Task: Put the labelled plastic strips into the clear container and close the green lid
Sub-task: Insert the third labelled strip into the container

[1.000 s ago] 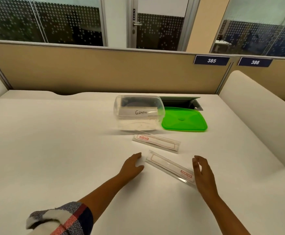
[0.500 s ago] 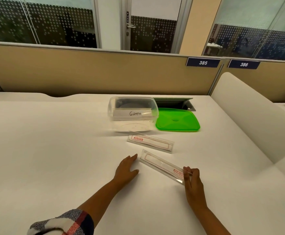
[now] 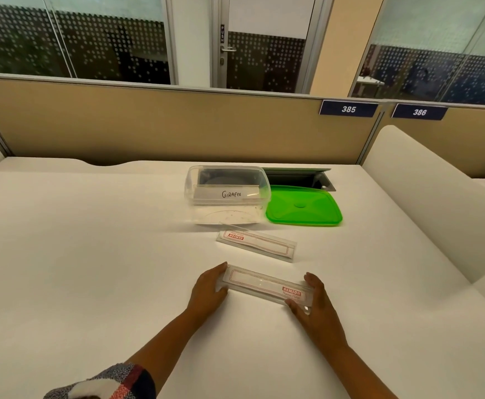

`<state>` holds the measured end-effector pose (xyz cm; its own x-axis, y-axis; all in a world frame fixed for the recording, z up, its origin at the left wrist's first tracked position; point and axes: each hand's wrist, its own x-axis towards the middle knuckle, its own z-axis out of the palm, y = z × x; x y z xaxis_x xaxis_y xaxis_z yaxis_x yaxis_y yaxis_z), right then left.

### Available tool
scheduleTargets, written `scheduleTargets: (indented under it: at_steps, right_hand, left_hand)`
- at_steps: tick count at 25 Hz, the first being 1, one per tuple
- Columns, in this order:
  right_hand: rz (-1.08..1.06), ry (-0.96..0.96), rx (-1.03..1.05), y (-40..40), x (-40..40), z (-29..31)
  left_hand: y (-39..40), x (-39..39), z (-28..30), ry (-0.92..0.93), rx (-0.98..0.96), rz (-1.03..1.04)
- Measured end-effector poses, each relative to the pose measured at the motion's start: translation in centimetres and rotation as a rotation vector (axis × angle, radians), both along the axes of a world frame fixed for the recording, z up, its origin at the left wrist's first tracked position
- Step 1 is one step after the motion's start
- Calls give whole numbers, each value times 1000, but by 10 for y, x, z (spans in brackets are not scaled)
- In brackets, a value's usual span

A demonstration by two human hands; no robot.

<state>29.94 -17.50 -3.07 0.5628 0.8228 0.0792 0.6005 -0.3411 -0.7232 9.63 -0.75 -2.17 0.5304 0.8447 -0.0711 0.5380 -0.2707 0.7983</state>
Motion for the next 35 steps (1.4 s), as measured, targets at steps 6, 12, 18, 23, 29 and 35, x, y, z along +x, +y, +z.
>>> scheduleTargets:
  at_steps: [6,12,18,23,29,35]
  right_hand:
    - [-30,-129,-43,3,0,-1]
    - [-54,-78,22,2,-2,1]
    - [-96,-30,88,-2,-4,9]
    - [-122,82,198,13,-8,18]
    - [-31,38,363,55,-9,54]
    - [150,44,399,101,-6,82]
  left_hand:
    - [11,-14,2,-88,-3,22]
    - [5,-13,2,-99,26,104]
    - [8,-16,2,-94,-6,147]
    - [19,-19,12,-189,-135,249]
    - [54,-30,52,-234,-86,339]
    - [94,-30,96,-329,-83,417]
